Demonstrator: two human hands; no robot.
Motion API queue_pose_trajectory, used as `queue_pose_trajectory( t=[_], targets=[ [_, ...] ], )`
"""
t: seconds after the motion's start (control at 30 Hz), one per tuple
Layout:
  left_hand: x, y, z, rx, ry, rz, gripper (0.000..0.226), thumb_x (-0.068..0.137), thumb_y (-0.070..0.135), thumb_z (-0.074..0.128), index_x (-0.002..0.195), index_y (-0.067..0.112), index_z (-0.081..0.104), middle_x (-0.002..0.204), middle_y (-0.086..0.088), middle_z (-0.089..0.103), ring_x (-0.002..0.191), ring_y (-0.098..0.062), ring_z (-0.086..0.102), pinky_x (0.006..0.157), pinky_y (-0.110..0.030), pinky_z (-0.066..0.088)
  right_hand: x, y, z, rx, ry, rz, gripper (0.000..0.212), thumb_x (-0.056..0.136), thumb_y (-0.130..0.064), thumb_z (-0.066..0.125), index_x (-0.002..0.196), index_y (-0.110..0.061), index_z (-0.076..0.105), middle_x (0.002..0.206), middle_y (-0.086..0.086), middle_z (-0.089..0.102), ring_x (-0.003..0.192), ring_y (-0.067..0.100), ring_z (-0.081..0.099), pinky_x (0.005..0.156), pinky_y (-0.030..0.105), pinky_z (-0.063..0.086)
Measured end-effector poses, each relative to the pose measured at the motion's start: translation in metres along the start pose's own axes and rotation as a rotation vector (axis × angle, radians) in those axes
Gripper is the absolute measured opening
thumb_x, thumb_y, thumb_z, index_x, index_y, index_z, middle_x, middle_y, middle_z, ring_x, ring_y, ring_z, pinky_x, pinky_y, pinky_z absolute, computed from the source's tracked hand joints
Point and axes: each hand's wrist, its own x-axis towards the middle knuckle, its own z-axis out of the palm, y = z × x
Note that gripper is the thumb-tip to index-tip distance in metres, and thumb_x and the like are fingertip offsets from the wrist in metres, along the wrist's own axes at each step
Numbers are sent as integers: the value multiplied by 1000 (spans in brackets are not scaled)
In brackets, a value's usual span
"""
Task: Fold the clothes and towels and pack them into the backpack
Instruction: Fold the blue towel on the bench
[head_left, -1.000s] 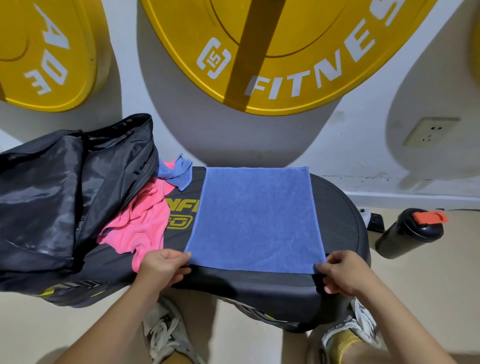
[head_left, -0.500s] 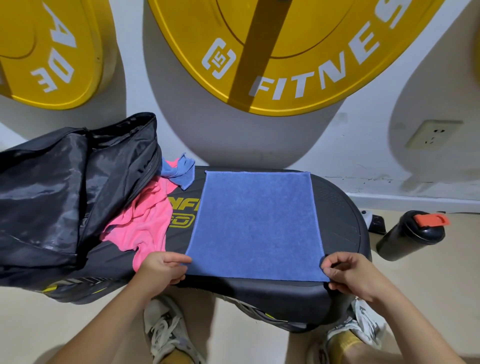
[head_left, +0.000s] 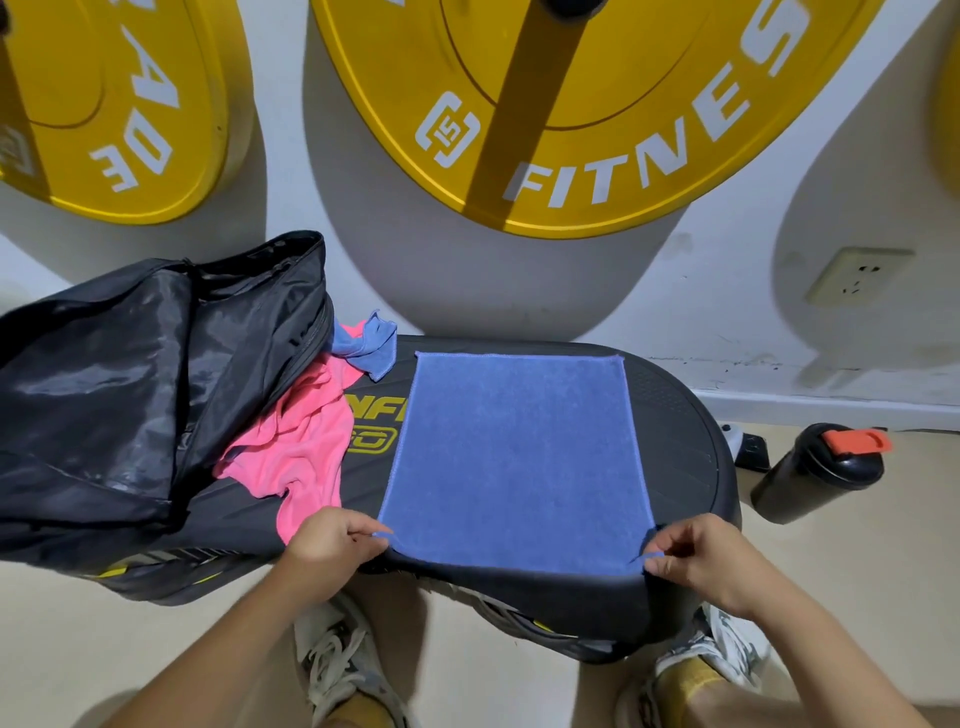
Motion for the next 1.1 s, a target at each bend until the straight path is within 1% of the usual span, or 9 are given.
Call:
queue_pose_trajectory(
  t=[0.13, 0.27, 0.37, 0.47, 0.57, 0.63, 0.77, 0.93, 1.1],
  targets=[
    [-5, 1, -16, 286, -419, -56, 35, 76, 14, 75, 53, 40, 69, 59, 13, 64, 58, -1, 51, 60, -17, 41, -5, -6, -19, -155, -318, 79, 24, 76, -18, 78, 56, -29, 70, 58, -13, 67, 60, 0, 57, 61, 12, 46],
    [-12, 9, -20, 200, -501, -69, 19, 66, 25, 78, 54, 39, 72, 63, 13, 66, 63, -3, 53, 63, -18, 42, -5, -3, -20, 49, -346, 52, 24, 76, -10, 79, 57, -23, 74, 62, -6, 69, 59, 1, 58, 61, 13, 44],
    [-15, 23, -34, -155, -391, -6, 25, 53, 39, 78, 59, 15, 72, 59, 2, 56, 55, -9, 48, 55, -22, 37, -5, -4, -25, 424, -171, -45, 14, 73, -15, 81, 67, -5, 73, 77, 12, 70, 71, 14, 61, 64, 15, 46],
    [-7, 36, -38, -629, -279, -36, 37, 67, 21, 82, 83, -9, 69, 58, -6, 60, 44, -12, 53, 43, -17, 40, 6, -12, -26, 747, 24, -128, 63, 48, -58, 87, 76, -4, 69, 91, 5, 74, 83, 12, 66, 73, 14, 50],
    [16, 48, -32, -832, -37, -63, 14, 84, 8, 65, 83, -4, 72, 87, -22, 70, 76, -26, 71, 65, -23, 57, 34, -31, -21, 815, 264, -118, 20, 79, -34, 75, 70, -19, 66, 70, -2, 62, 68, 11, 54, 62, 19, 45],
    [38, 51, -25, -787, 89, -52, 19, 93, 4, 54, 81, 3, 69, 83, -16, 69, 72, -21, 66, 64, -23, 56, 60, -41, -18, 648, 458, -71, 22, 93, -13, 60, 71, -19, 61, 65, -5, 56, 66, 13, 47, 62, 25, 37],
    [79, 65, -9, -462, 317, 32, 19, 91, 23, 60, 82, 7, 60, 70, -8, 49, 69, -16, 42, 59, -25, 34, 101, -64, -16, 358, 632, -64, 11, 96, -15, 51, 85, -16, 54, 77, -1, 58, 78, 22, 51, 69, 31, 32],
    [121, 72, 9, -272, 506, 6, 18, 91, 28, 52, 74, 21, 53, 55, 6, 40, 57, -14, 39, 60, -32, 33, 140, -68, -11, 79, 678, -19, 11, 100, -26, 42, 95, -18, 46, 80, 6, 58, 81, 34, 54, 67, 36, 35],
    [143, 54, 26, -24, 643, 36, 13, 95, 18, 52, 84, 13, 58, 62, -1, 51, 78, -32, 47, 65, -34, 32, 156, -59, -5, -159, 642, 57, 24, 101, -34, 30, 103, -16, 45, 79, 11, 60, 70, 31, 47, 62, 37, 34]
  ],
)
